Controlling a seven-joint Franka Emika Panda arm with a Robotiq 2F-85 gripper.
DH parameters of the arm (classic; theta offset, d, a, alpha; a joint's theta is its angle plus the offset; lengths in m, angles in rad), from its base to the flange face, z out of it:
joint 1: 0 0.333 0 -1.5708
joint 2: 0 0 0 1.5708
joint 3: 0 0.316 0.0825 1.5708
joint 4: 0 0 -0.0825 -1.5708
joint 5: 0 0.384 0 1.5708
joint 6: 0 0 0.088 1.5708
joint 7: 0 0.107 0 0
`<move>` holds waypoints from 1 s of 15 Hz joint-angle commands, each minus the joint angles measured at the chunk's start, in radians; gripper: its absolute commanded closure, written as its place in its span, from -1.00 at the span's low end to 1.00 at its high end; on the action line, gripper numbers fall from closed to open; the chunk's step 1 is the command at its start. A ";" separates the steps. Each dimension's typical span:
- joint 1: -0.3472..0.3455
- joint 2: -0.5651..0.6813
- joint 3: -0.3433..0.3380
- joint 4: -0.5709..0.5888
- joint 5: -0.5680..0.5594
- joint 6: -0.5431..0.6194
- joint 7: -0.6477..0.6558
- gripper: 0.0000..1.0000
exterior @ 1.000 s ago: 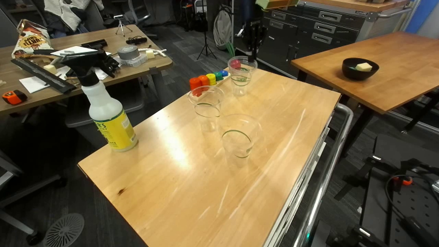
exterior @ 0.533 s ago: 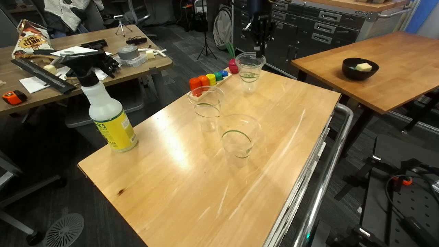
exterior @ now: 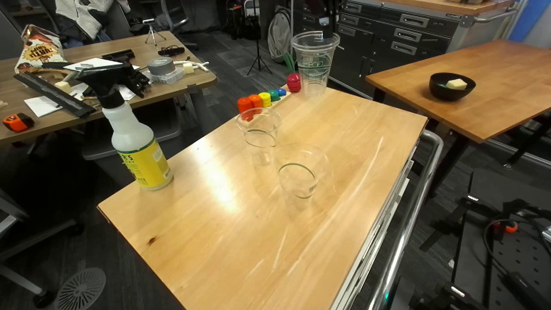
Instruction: Pick up all the cups on the table and stack them up together.
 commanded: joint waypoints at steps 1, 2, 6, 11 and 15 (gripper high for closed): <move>0.041 -0.026 0.038 0.019 0.036 -0.034 -0.025 0.96; 0.052 -0.025 0.049 0.021 0.046 -0.027 -0.027 0.96; 0.095 -0.006 0.079 0.030 0.061 -0.019 -0.024 0.96; 0.134 0.004 0.092 -0.001 0.038 0.039 -0.039 0.96; 0.142 0.021 0.099 -0.006 0.047 0.087 -0.056 0.96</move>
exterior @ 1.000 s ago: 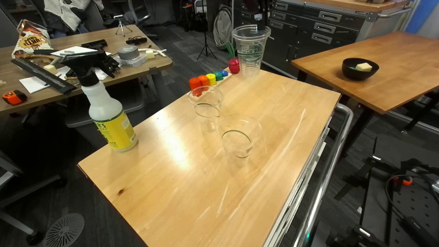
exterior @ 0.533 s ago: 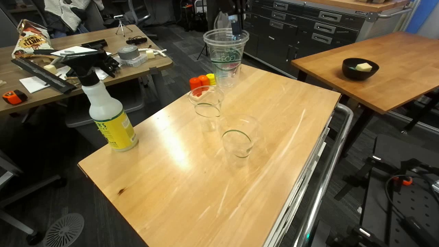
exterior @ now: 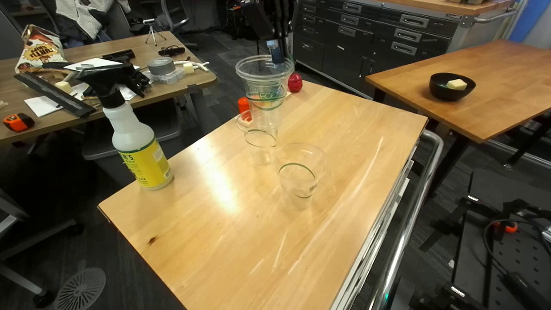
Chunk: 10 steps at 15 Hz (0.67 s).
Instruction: Pick up all the cups on the table and stack them up together.
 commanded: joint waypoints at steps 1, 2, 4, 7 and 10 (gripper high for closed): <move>0.004 0.004 0.008 -0.010 0.002 0.056 -0.034 0.96; 0.005 0.007 0.008 -0.012 -0.001 0.065 -0.038 0.96; 0.003 0.009 0.008 -0.021 -0.006 0.075 -0.058 0.96; 0.003 0.008 0.001 -0.057 -0.035 0.115 -0.081 0.96; -0.001 0.006 0.001 -0.093 -0.057 0.150 -0.104 0.35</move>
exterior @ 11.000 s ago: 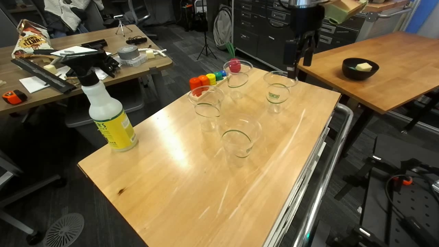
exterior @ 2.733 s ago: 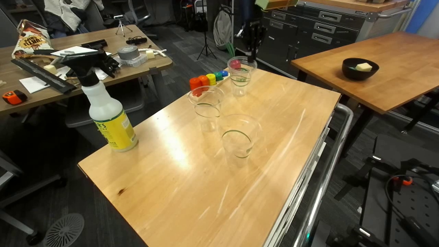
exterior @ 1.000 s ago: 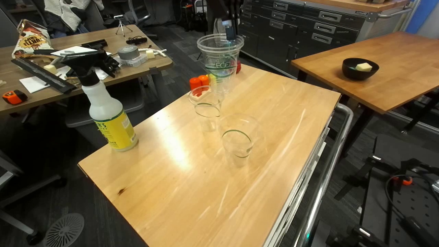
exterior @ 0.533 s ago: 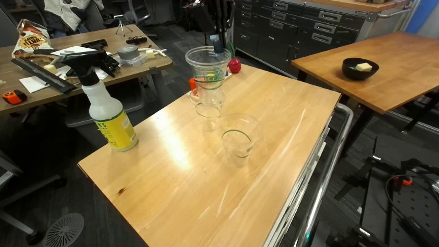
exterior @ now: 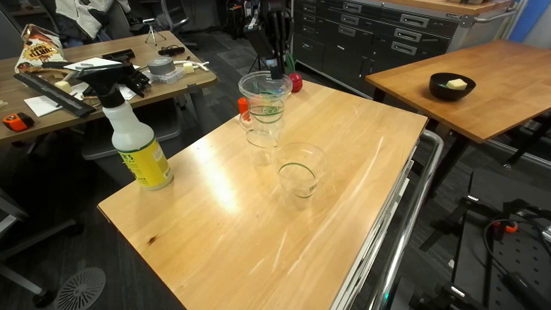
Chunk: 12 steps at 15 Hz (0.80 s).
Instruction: Pick up all the cups on the table and stack them up together.
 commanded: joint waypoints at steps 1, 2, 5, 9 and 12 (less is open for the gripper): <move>-0.006 -0.017 0.001 -0.051 -0.019 0.064 -0.044 0.34; -0.007 -0.020 0.003 -0.063 -0.016 0.079 -0.051 0.20; -0.007 -0.026 0.008 -0.081 -0.008 0.108 -0.063 -0.26; -0.004 -0.033 0.010 -0.102 -0.012 0.133 -0.074 -0.87; -0.006 -0.031 0.010 -0.117 -0.007 0.147 -0.072 -1.00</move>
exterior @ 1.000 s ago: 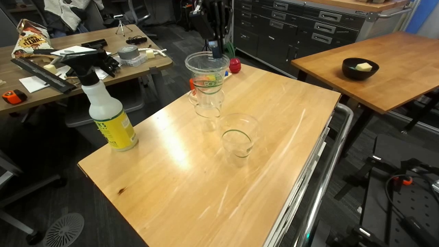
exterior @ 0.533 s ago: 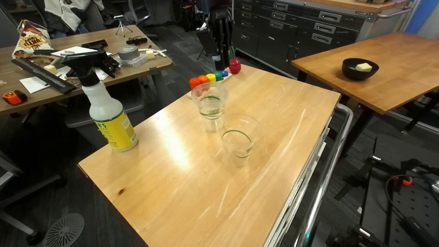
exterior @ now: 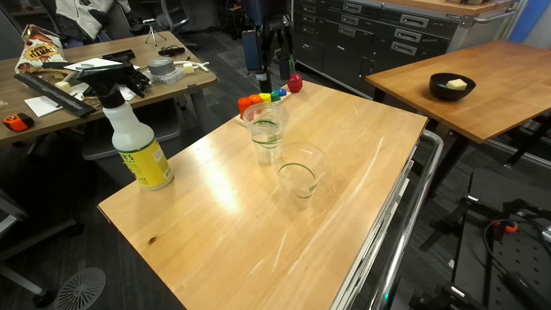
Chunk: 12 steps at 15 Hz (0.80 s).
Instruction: Pick up all the cups on the table and stack them up together.
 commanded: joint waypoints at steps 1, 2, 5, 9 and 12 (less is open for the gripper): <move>-0.005 -0.027 0.006 -0.043 0.002 0.038 -0.012 -1.00; -0.005 -0.024 0.006 -0.047 0.005 0.041 -0.010 -1.00; -0.006 -0.014 0.004 -0.057 0.004 0.048 -0.004 -1.00; -0.011 -0.001 0.003 -0.066 0.015 0.068 0.004 -1.00; -0.013 0.014 0.005 -0.061 0.023 0.079 0.005 -1.00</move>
